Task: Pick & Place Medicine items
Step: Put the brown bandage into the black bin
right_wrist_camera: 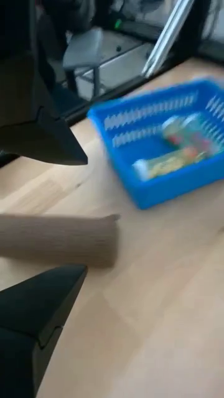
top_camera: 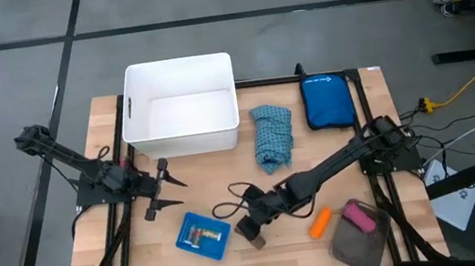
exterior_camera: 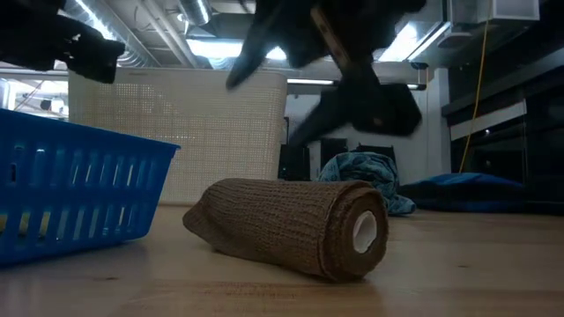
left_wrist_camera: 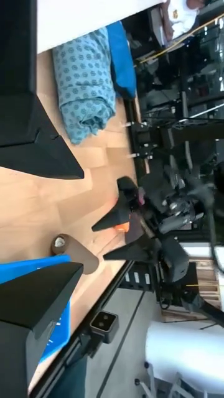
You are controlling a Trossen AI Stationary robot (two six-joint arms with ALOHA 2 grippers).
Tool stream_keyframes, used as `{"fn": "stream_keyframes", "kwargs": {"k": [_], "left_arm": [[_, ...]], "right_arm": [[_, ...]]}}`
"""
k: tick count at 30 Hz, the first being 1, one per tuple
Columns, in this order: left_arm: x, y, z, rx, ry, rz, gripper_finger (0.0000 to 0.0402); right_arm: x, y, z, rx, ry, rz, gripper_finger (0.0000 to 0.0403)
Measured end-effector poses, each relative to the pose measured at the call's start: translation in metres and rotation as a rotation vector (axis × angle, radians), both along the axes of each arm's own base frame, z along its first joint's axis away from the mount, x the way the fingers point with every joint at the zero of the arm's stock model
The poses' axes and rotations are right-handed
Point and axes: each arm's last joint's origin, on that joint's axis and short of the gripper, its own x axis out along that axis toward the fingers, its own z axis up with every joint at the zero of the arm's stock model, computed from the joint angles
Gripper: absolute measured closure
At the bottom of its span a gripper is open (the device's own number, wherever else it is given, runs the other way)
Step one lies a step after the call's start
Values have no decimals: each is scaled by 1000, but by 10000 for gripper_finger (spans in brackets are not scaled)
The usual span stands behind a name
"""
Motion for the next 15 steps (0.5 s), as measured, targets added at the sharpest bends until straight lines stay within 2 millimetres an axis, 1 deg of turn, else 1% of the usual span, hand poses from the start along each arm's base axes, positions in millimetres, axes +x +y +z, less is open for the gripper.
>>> {"fn": "stream_keyframes", "kwargs": {"k": [3, 6, 10, 13, 15], "left_arm": [[0, 0, 0, -10, 4, 1, 176], [0, 0, 0, -11, 5, 1, 176], [0, 0, 0, -10, 4, 1, 176], [0, 0, 0, -11, 4, 1, 176], [0, 0, 0, -6, 4, -1, 176]], "right_arm": [[5, 8, -25, 30, 64, 25, 128], [18, 18, -43, 66, 107, 71, 128], [38, 29, -51, 93, 158, 139, 128], [47, 31, -52, 90, 232, 177, 132], [49, 31, -50, 60, 247, 182, 142]]}}
